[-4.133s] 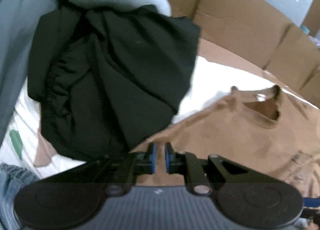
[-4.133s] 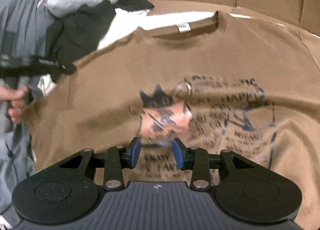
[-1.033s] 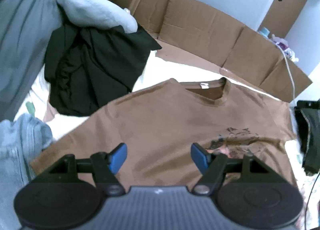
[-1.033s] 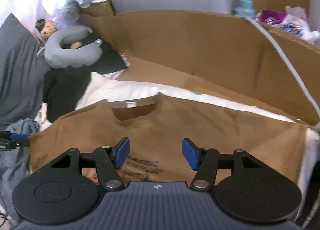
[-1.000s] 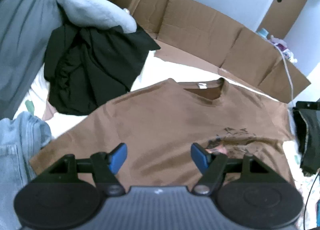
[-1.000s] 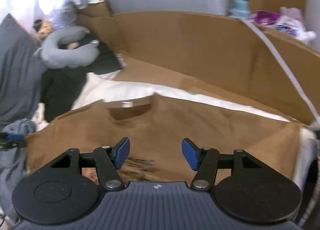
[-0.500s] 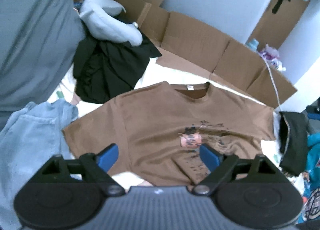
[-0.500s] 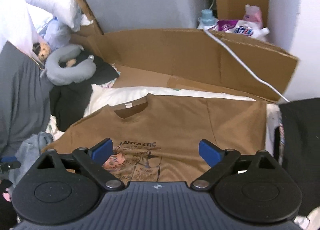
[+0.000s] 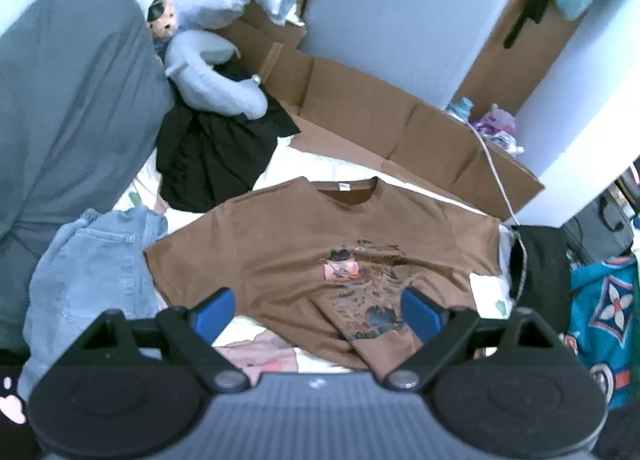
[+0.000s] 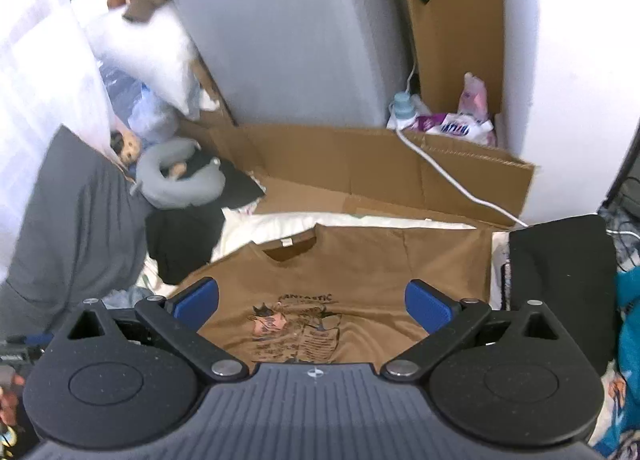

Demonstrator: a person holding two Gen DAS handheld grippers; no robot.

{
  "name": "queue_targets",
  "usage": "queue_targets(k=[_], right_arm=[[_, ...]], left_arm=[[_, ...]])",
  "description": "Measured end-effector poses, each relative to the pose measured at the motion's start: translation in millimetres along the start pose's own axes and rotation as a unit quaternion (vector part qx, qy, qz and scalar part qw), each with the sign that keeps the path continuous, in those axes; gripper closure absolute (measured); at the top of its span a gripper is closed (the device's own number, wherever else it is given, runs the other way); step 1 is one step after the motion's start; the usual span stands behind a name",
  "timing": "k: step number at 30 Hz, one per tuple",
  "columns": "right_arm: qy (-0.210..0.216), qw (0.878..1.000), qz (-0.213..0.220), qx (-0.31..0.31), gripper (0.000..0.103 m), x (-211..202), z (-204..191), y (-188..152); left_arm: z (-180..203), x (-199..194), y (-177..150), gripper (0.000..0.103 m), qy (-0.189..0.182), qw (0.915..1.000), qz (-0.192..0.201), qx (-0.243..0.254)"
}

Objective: Fold clothes
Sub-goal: 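Move both open grippers over the T-shirt toward its hem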

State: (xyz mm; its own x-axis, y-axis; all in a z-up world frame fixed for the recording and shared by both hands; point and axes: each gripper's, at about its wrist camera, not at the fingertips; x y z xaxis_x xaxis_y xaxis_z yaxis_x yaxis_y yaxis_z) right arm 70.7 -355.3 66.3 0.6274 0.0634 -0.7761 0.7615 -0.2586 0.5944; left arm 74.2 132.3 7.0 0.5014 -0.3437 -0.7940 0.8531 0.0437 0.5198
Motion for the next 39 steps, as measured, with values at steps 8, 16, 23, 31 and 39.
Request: queue_targets(k=[8, 16, 23, 31, 39], right_arm=[[0.009, 1.000, 0.011, 0.024, 0.000, -86, 20, -3], [0.002, 0.999, 0.032, 0.040, 0.001, -145, 84, -17], [-0.004, 0.999, 0.039, 0.033, 0.001, -166, 126, -46], [-0.031, 0.997, 0.054, 0.047, 0.001, -140, 138, -95], [-0.038, 0.995, 0.088, 0.039, 0.001, -104, 142, -132]], left_arm=[[7, -29, -6, 0.011, 0.009, 0.9997, 0.017, -0.013], [9, -48, -12, 0.012, 0.025, 0.9991, 0.021, -0.027], [8, -56, -24, 0.011, 0.027, 0.9991, 0.019, -0.028], [2, -54, -39, 0.012, 0.009, 0.9993, 0.024, -0.028], [-3, -29, -70, 0.012, -0.014, 0.9995, 0.020, -0.021]])
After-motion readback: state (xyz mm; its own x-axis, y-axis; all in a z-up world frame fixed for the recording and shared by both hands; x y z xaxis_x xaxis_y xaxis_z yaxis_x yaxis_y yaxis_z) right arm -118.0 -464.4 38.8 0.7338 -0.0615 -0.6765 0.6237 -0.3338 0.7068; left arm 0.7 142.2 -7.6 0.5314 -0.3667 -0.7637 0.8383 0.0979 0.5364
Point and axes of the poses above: each gripper's, at about its wrist camera, not at the fingertips, and x roughly the way its jaws point, z to its right, y to its top, and after that the axes turned 7 degrees about -y, right-handed
